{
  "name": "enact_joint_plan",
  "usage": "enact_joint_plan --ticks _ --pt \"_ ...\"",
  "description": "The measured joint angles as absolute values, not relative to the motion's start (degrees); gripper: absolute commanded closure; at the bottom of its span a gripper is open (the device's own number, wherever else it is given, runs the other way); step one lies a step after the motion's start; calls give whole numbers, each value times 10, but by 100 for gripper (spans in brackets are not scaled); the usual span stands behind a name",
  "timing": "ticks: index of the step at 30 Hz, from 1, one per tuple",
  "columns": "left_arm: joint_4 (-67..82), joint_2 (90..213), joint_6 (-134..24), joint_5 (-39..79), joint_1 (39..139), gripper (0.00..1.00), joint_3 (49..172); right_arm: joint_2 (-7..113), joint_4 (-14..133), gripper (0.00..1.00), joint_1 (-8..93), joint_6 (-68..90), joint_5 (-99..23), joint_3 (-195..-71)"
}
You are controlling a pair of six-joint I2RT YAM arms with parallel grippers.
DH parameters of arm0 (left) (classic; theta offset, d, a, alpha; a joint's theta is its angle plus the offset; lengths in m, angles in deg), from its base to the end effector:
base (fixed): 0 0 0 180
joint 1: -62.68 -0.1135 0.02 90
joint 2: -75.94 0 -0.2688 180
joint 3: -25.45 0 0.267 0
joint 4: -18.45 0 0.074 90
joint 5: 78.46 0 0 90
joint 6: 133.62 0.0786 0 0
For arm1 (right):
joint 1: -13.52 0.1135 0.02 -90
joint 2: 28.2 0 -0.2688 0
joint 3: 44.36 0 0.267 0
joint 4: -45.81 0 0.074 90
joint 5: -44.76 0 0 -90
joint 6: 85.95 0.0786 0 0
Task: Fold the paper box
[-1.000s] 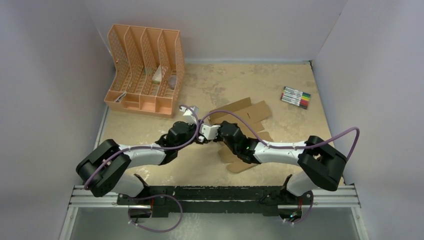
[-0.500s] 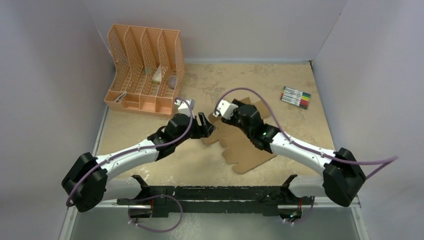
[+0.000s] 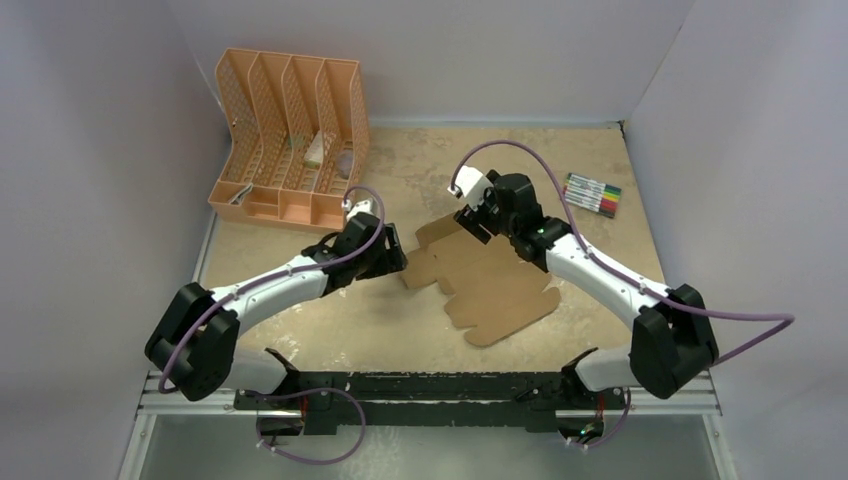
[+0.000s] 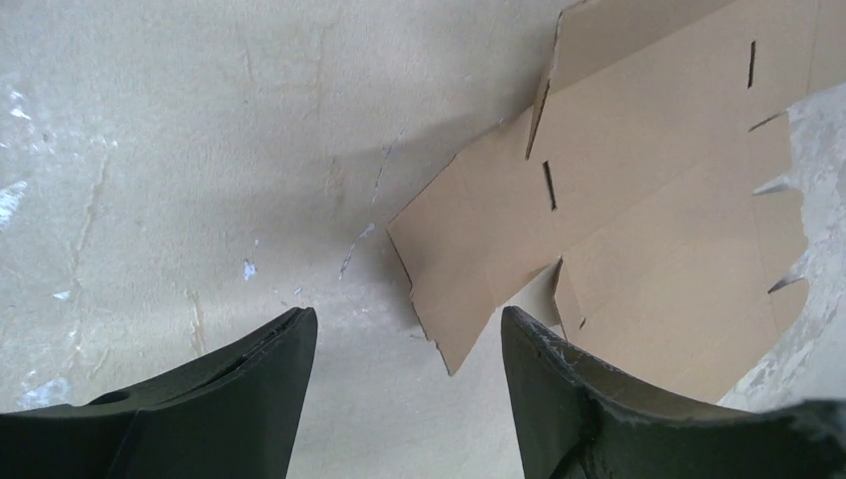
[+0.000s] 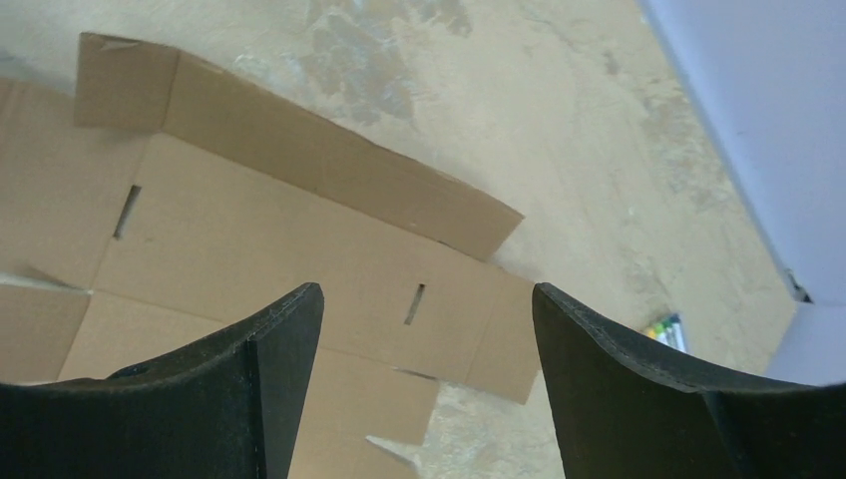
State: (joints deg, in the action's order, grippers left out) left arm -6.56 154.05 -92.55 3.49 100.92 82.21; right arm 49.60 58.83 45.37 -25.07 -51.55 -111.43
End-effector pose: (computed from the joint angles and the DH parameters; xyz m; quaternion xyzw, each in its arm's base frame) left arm 0.2566 -0.1882 0.1695 -0.1122 0.9196 -0.2084 0.3135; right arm 0.3144 0.1851 0.2653 -0.3983 0.7359 -0.0331 0.5466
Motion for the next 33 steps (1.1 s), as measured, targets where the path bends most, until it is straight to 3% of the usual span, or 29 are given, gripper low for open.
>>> enact_joint_plan --ticks 5,16,19,33 --pt "-51 1555 -931 71 1003 43 807 546 625 20 431 -255 -449 -1148" --pt "-1 1638 -923 133 987 91 812 678 725 21 360 -312 -299 -1300" --pt "-4 1639 -908 133 986 100 825 722 764 22 345 -340 -261 -1360" --pt "-104 1605 -750 77 984 100 905 892 984 30 304 -461 -125 -1567"
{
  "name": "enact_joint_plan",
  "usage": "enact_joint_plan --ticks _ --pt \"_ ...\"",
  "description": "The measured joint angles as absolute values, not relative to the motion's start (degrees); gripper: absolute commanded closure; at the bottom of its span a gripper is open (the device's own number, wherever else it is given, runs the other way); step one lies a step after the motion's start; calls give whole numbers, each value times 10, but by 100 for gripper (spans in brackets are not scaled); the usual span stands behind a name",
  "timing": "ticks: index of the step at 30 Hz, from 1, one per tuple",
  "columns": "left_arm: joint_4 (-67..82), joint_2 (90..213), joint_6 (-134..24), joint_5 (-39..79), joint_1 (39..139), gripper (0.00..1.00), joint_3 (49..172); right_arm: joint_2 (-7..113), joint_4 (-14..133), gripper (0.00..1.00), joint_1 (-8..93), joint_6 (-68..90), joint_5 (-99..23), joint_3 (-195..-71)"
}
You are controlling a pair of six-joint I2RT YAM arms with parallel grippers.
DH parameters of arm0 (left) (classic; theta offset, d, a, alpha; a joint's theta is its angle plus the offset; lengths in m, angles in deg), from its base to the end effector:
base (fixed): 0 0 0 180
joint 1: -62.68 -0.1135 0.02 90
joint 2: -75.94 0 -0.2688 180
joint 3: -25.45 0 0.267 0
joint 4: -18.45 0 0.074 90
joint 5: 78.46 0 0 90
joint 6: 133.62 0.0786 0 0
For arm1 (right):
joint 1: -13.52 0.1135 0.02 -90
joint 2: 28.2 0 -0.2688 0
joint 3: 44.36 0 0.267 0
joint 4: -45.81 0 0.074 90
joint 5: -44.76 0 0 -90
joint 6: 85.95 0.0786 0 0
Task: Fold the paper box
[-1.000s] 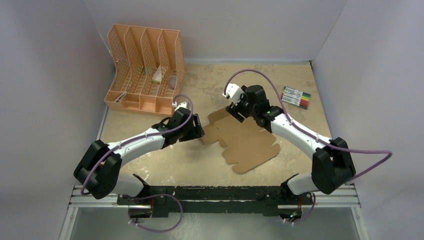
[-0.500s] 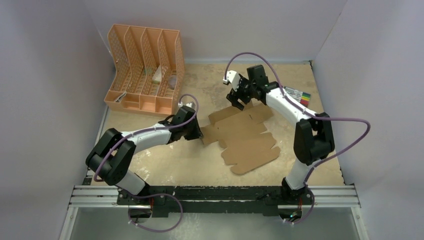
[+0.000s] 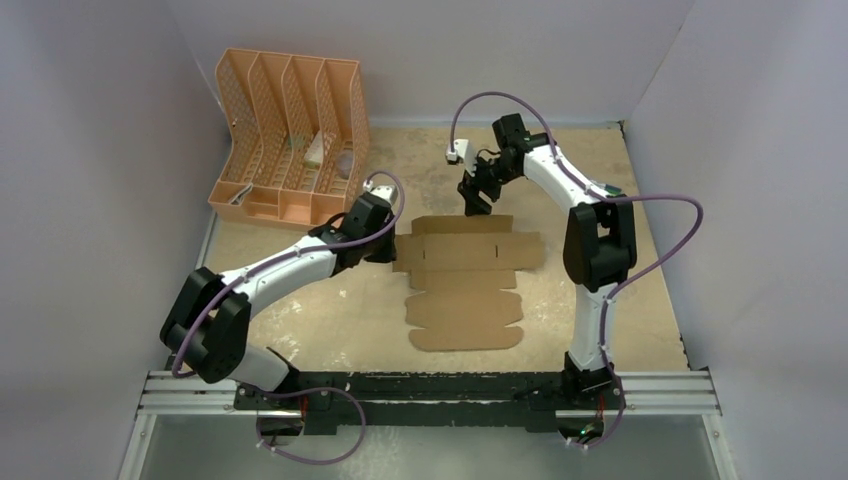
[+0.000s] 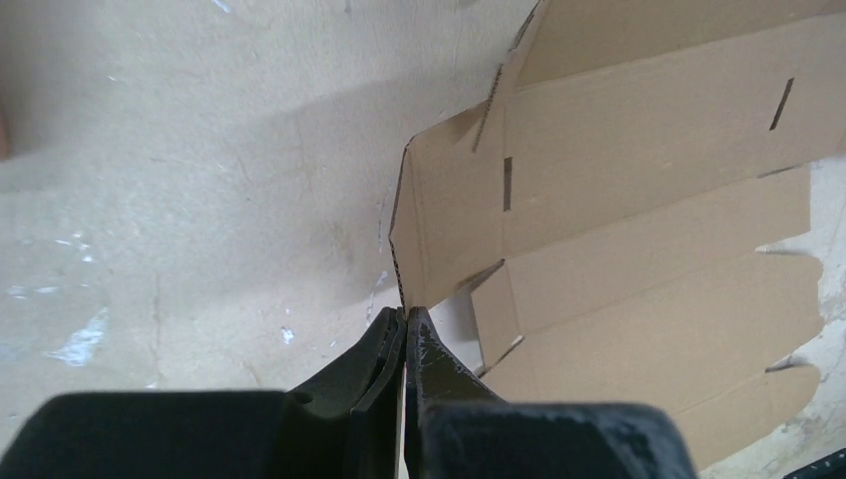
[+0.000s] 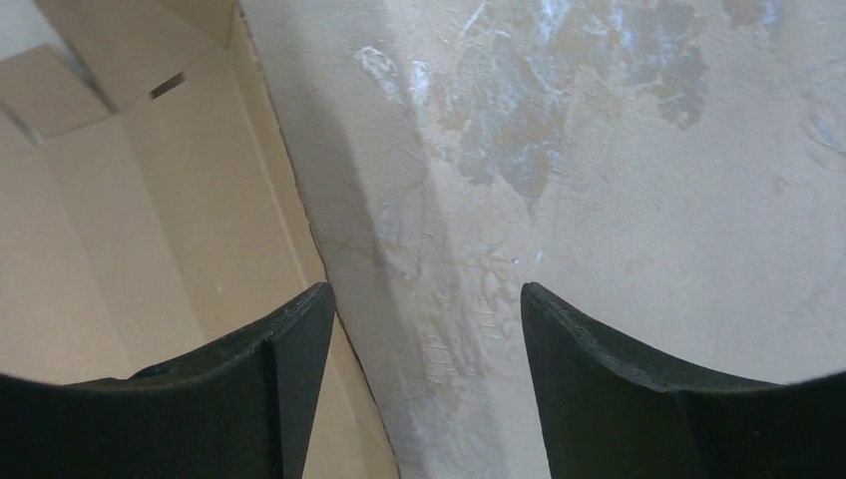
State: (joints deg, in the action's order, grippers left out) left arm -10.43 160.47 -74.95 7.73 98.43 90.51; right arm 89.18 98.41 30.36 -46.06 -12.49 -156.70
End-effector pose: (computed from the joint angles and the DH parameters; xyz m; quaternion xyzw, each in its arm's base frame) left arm 0.2850 -0.1987 0.1782 0.0242 0.9339 -0.1704 0.3133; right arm 0.4515 0.1811 0.2104 -0.5738 0.7253 0.1829 0.3337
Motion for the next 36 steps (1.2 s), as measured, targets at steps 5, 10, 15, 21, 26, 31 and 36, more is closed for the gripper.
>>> enact_joint_plan --ticks 5,10,15,21,26,31,36 --pt "-123 1596 -718 62 984 100 924 901 1031 35 300 -480 -73 -1583" --pt "-132 1596 -703 56 984 100 926 901 1051 36 300 -486 -47 -1583" --pt "-136 1596 -693 53 984 100 929 900 1060 35 300 -485 -39 -1583" --pt "-136 1596 -682 53 984 100 936 876 1060 32 300 -480 -41 -1581" --pt "-136 1596 -675 53 984 100 936 850 1054 33 300 -473 -41 -1581" --pt "-136 1596 -666 53 984 100 936 848 1053 36 300 -470 -41 -1572" --pt "-136 1590 -665 53 984 100 936 852 1058 42 300 -470 -41 -1554"
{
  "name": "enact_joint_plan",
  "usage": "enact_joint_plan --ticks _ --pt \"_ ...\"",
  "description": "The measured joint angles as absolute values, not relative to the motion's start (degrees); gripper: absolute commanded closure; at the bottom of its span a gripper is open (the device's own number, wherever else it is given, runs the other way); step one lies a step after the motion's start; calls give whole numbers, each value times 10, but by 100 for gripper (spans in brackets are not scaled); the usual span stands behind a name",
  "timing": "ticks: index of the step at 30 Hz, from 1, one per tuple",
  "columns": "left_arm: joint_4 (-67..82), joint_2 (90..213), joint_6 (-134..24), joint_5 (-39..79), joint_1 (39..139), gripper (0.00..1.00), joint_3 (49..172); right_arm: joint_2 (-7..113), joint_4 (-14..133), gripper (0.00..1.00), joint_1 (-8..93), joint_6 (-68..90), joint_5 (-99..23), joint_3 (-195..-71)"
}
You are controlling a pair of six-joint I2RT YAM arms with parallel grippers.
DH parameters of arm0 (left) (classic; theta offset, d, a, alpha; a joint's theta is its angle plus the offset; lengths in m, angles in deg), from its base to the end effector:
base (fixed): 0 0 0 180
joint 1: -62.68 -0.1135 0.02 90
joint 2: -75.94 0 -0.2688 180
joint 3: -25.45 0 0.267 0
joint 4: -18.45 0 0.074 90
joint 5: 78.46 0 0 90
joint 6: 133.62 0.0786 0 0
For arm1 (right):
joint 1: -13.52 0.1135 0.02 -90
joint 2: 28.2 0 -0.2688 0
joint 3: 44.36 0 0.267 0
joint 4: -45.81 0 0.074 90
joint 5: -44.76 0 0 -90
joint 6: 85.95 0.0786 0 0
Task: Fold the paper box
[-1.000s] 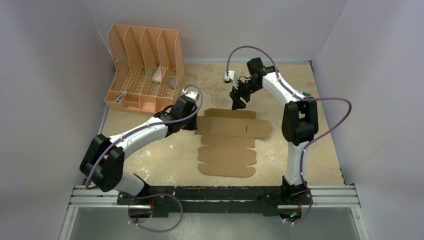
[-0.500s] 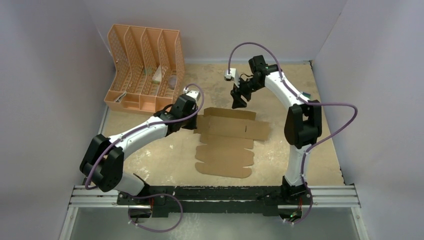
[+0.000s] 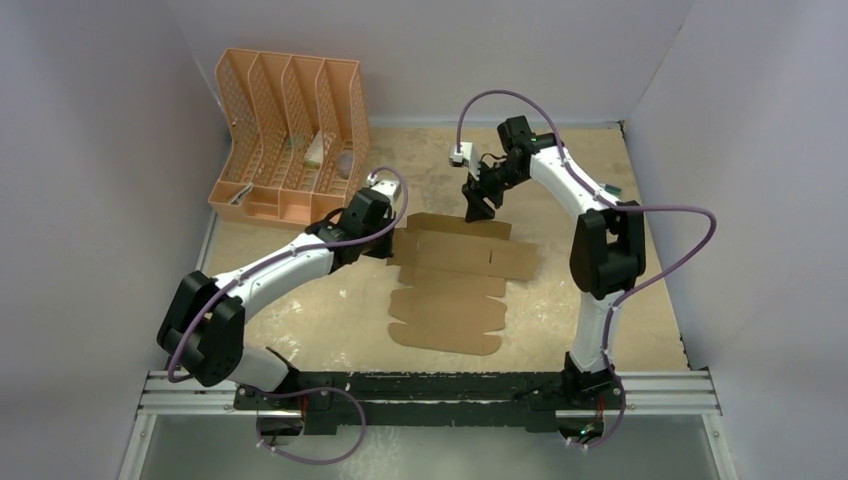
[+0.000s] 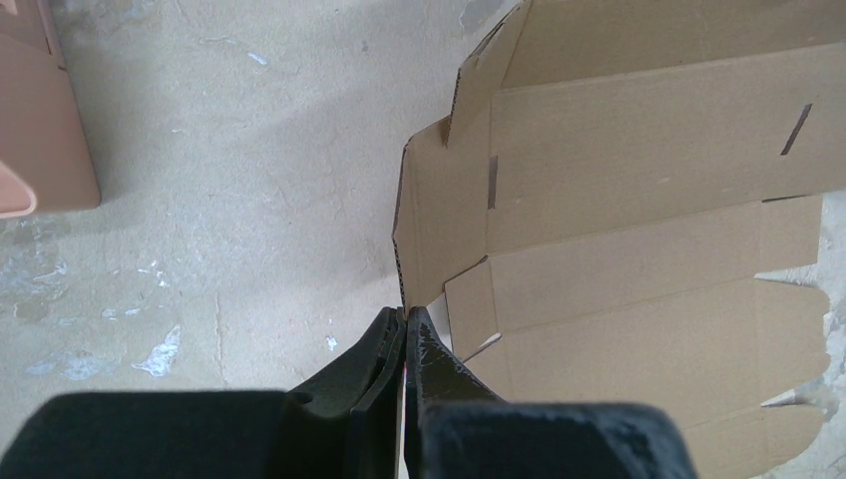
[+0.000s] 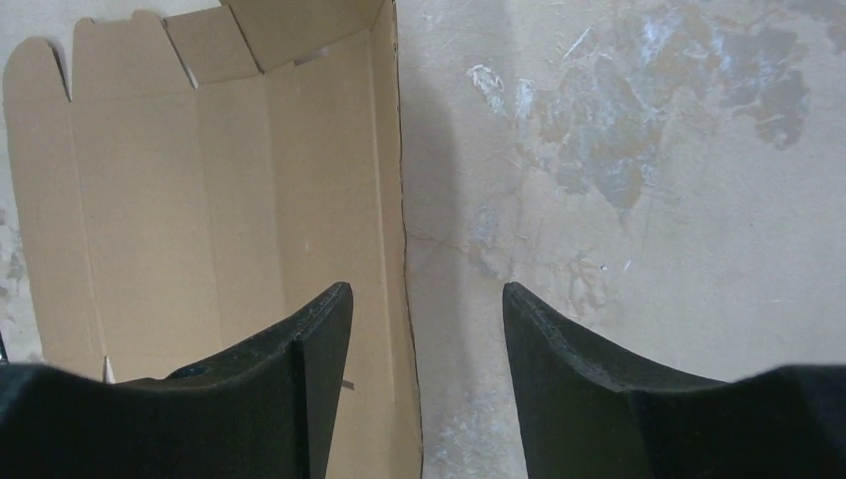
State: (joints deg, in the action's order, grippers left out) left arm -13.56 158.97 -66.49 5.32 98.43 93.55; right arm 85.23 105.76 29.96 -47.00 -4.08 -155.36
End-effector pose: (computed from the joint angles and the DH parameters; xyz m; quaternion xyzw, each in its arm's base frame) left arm 0.2884 -0.1971 0.2004 0.0844 0.9252 -0.1354 0.3442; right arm 0.4221 0.1785 0.2308 -0.5748 0.7093 0.2594 0.3149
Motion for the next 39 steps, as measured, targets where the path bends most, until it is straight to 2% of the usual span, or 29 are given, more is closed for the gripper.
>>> enact_joint_plan --ticks 11,13,17,20,26,39 --pt "-135 1579 -663 54 984 100 936 882 1062 60 300 -466 -39 -1534" --pt "-135 1578 -663 54 984 100 936 884 1061 67 300 -466 -39 -1534" --pt "-134 1578 -663 55 984 100 936 884 1062 91 300 -465 -37 -1533" --pt "-128 1578 -663 58 984 100 936 884 1063 100 300 -464 -37 -1533" --pt "-99 1579 -652 60 984 100 937 869 1043 100 304 -460 -66 -1521" --pt "89 1630 -651 59 984 100 926 678 891 100 342 -482 -270 -1385"
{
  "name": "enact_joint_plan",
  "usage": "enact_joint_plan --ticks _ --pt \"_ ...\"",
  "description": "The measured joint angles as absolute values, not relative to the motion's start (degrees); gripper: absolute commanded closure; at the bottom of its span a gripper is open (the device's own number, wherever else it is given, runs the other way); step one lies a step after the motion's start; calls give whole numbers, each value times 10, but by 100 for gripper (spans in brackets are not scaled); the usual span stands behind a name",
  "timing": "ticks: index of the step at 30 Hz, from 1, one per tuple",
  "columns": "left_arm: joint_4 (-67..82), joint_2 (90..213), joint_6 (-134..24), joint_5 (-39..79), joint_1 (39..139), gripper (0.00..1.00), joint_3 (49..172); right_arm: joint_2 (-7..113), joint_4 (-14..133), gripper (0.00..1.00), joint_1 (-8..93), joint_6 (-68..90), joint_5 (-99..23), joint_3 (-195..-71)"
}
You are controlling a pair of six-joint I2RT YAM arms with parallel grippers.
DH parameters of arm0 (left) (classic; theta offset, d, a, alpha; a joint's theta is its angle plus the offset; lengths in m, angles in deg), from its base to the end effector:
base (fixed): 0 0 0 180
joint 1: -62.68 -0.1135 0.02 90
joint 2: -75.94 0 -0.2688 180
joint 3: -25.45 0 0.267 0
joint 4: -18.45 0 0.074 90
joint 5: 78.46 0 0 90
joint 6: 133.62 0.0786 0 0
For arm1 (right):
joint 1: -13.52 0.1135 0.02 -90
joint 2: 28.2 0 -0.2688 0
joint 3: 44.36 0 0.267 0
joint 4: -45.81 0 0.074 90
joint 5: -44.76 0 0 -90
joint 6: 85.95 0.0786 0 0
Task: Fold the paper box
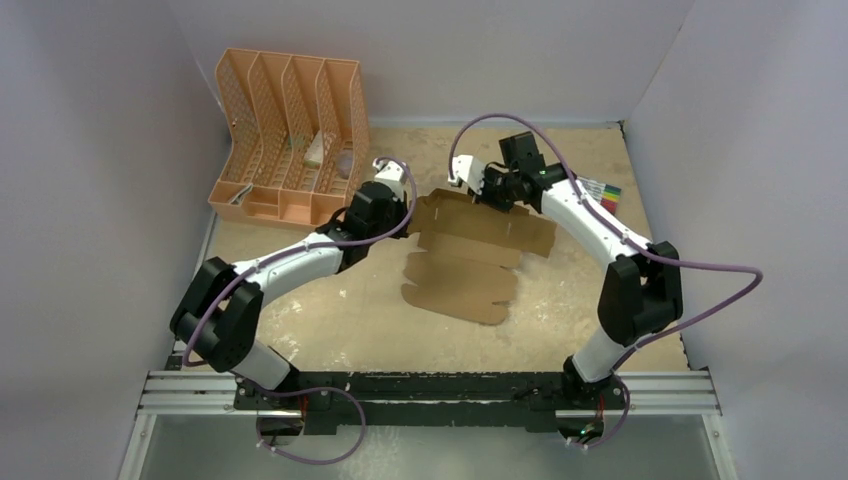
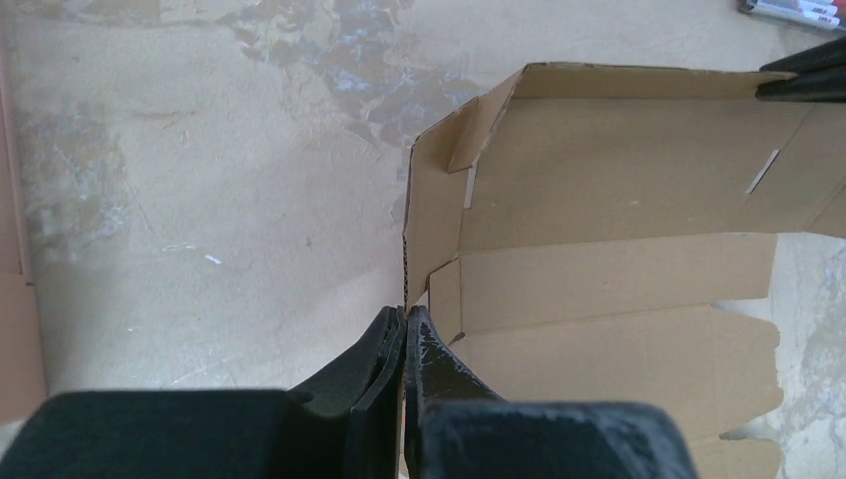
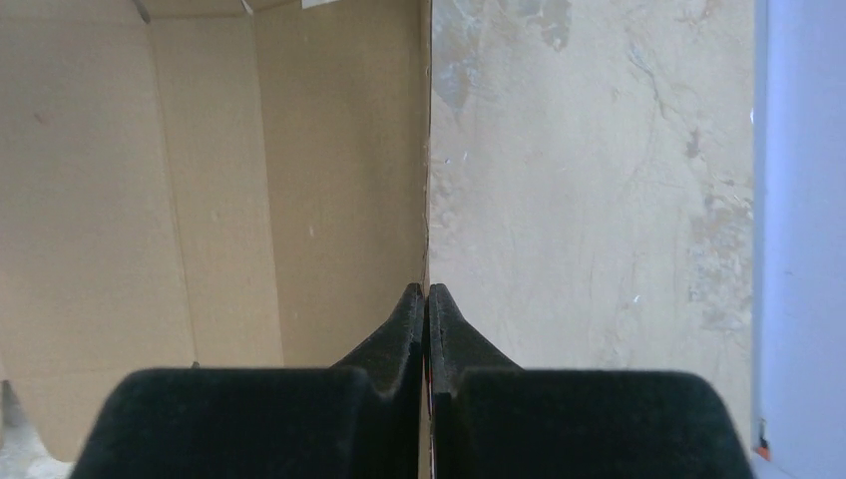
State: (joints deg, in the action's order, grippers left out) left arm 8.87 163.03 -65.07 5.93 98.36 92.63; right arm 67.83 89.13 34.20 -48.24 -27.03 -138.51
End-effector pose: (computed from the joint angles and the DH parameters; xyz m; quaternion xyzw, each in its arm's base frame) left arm 0.3212 -0.2212 0.2161 0.0824 0.8592 -0.2035 0.4622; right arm 0.3841 0.1712 0.2666 -0.5913 0.6981 0.0383 0.4019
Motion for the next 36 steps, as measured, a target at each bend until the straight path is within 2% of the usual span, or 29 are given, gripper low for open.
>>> enact_joint_plan --ticks 19,36 --pt "321 1654 -725 68 1008 88 765 569 570 100 467 -528 -508 -1105" --pt "370 1605 -745 68 1082 84 679 511 351 100 555 -630 -609 -923"
